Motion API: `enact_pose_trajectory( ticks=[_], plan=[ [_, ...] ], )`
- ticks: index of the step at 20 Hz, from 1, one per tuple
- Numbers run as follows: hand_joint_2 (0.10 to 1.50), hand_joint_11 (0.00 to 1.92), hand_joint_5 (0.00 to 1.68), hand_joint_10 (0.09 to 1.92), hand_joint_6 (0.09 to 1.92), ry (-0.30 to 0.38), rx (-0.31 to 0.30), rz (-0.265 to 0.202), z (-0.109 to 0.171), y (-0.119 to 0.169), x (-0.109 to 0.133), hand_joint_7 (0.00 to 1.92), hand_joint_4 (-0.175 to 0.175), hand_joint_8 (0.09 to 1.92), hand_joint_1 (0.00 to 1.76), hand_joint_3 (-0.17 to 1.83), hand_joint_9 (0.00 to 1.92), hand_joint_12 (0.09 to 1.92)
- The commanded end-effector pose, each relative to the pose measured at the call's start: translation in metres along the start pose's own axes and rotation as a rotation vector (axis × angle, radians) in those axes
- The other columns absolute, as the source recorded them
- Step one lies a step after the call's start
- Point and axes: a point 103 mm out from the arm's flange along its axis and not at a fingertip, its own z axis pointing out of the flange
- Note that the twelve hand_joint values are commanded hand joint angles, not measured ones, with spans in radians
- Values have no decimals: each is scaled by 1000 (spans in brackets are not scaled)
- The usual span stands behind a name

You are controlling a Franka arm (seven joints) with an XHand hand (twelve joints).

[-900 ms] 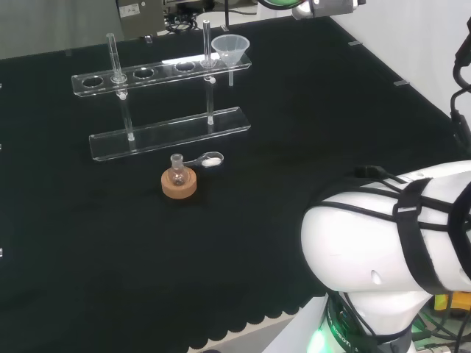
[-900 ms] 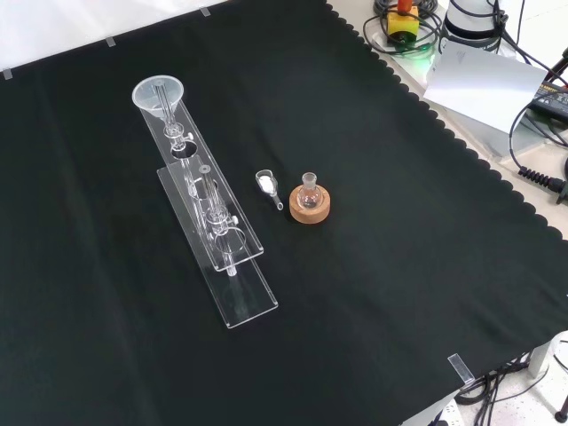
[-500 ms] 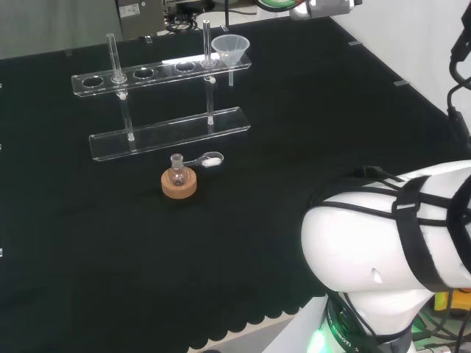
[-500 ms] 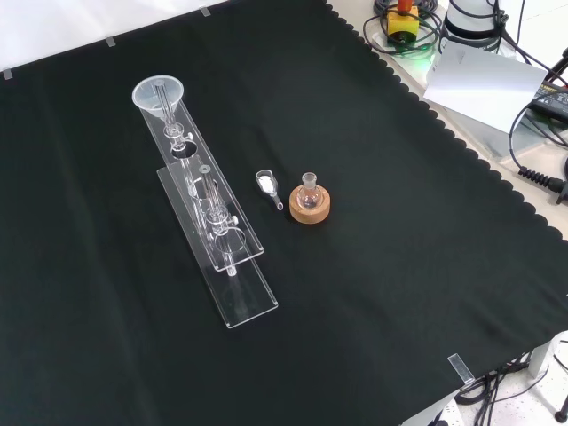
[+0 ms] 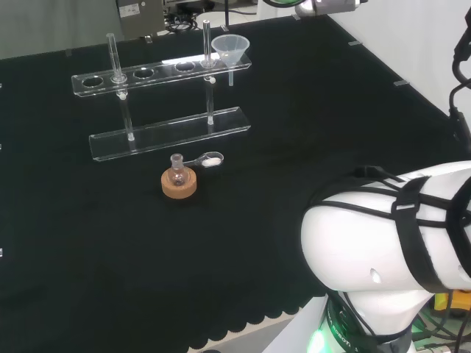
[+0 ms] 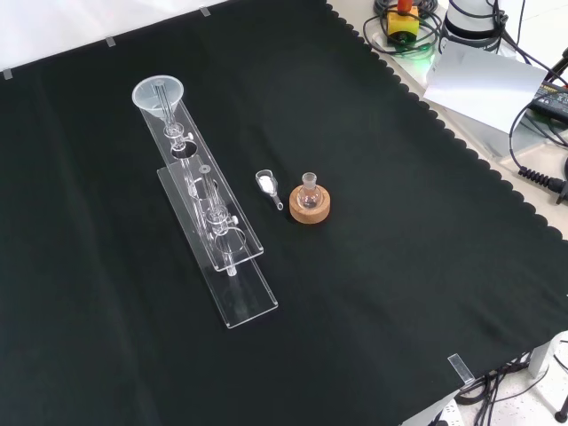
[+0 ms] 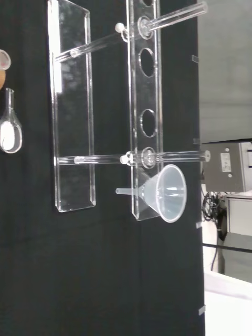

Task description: Pick up the funnel from the transparent funnel stand.

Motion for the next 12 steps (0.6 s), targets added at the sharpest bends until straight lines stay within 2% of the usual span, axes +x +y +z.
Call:
enact_pose_trajectory(
  ticks=[1,7,12],
  plan=[
    [1225,80,249,553,87,25,29,31,23,35,-17,0,12,407,0,430,202,1379],
    [1211,77,241,563,87,34,79,42,53,98,-51,0,11,404,0,410,199,1385],
    [1173,58,230,585,87,35,108,5,73,156,-73,2,9,399,33,375,196,1404]
  ],
)
